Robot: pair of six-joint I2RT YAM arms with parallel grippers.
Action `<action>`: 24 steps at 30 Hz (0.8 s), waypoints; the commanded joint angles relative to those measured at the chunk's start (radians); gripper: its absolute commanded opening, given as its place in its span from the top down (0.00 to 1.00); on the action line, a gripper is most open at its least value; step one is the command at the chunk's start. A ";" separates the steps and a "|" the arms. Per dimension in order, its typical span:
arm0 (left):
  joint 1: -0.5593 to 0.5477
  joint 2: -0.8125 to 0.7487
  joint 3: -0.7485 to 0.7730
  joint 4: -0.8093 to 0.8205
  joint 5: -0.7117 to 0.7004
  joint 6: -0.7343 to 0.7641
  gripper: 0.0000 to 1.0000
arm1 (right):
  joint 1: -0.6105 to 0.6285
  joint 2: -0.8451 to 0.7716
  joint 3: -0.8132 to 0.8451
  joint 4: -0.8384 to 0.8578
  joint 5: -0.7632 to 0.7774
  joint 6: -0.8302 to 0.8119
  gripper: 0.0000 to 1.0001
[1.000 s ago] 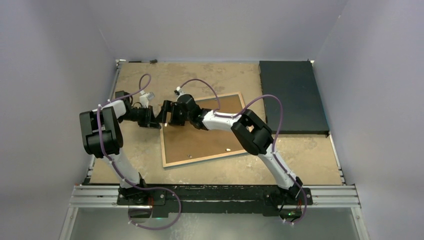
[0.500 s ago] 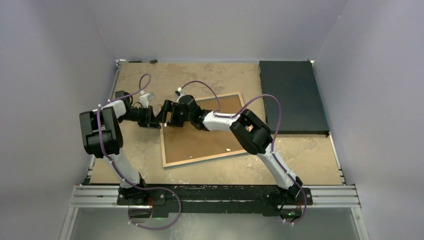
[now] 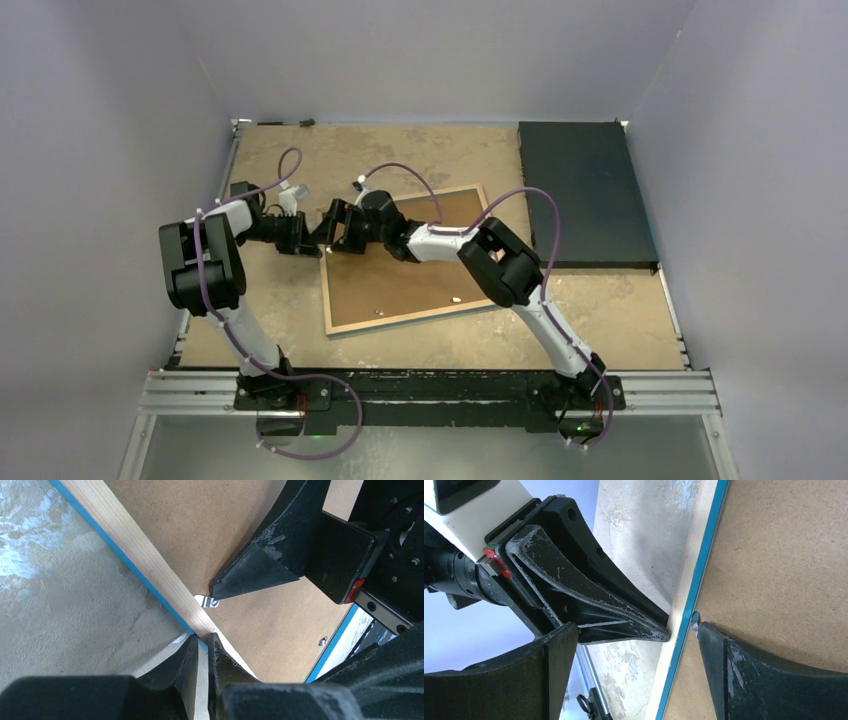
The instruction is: Put the photo into the frame
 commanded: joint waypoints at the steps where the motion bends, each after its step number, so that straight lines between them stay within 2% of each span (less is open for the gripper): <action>1: -0.009 0.051 -0.032 0.021 -0.110 0.049 0.93 | 0.011 0.001 -0.059 0.086 -0.085 0.020 0.09; 5: -0.006 0.048 -0.031 0.019 -0.116 0.052 0.93 | -0.011 -0.020 -0.077 0.137 -0.138 -0.027 0.09; 11: 0.000 0.050 -0.031 0.012 -0.115 0.052 0.94 | -0.047 -0.076 -0.147 0.254 -0.190 -0.202 0.09; 17: 0.000 0.048 -0.025 0.008 -0.114 0.050 0.94 | -0.070 -0.022 0.005 0.071 -0.271 -0.389 0.21; 24: 0.000 0.051 -0.016 0.002 -0.118 0.050 0.95 | -0.076 0.032 0.164 -0.172 -0.321 -0.628 0.20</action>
